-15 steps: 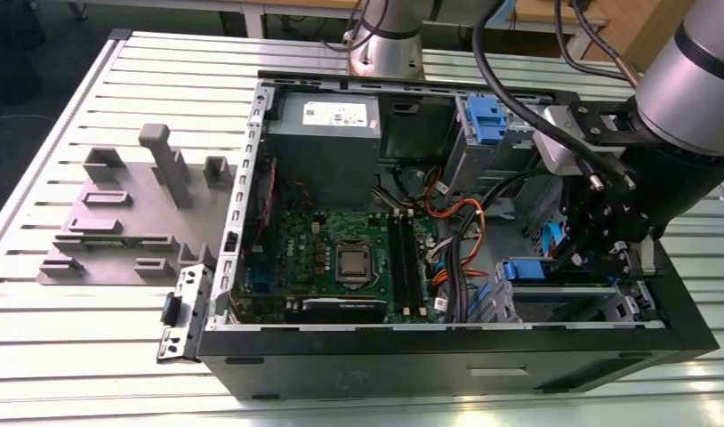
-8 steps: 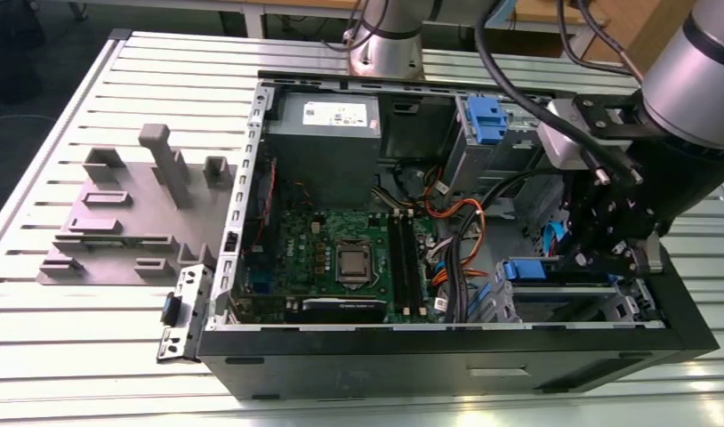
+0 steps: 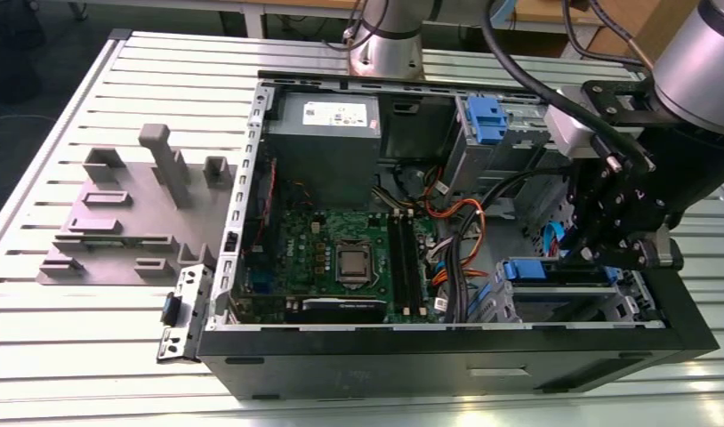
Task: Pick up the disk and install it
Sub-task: 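Insert the second disk wire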
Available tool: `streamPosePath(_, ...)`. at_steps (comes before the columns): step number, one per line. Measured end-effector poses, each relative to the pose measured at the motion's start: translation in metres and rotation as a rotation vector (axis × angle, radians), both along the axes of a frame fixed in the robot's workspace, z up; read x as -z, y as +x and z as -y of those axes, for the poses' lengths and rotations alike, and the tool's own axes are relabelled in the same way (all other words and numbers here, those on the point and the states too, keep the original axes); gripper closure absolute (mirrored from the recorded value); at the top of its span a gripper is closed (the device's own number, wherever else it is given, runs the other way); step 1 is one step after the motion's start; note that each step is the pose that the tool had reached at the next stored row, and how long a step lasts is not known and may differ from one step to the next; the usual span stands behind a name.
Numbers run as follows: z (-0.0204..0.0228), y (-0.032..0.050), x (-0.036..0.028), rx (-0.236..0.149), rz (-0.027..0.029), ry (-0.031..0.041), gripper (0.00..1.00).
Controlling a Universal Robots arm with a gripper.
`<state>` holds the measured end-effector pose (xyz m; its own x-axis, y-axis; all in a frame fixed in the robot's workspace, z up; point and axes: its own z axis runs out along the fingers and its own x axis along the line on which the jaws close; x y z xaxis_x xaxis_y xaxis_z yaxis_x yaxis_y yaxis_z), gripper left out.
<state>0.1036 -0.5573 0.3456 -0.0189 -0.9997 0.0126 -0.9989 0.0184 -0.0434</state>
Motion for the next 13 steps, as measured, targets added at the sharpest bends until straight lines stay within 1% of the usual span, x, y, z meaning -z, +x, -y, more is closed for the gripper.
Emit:
streamPosePath(1,0.0000,0.0000,-0.0001,0.000,-0.0001,-0.0002,0.78)
streamPosePath(2,0.0000,0.0000,-0.0002,0.000,-0.0001,-0.0003,0.84)
streamPosePath(3,0.0000,0.0000,-0.0002,0.000,-0.0002,-0.0003,0.84)
streamPosePath(4,0.0000,0.0000,-0.0002,0.000,-0.0002,-0.0003,0.89)
streamPosePath(13,0.0000,0.0000,-0.0002,0.000,-0.0011,-0.0003,0.89)
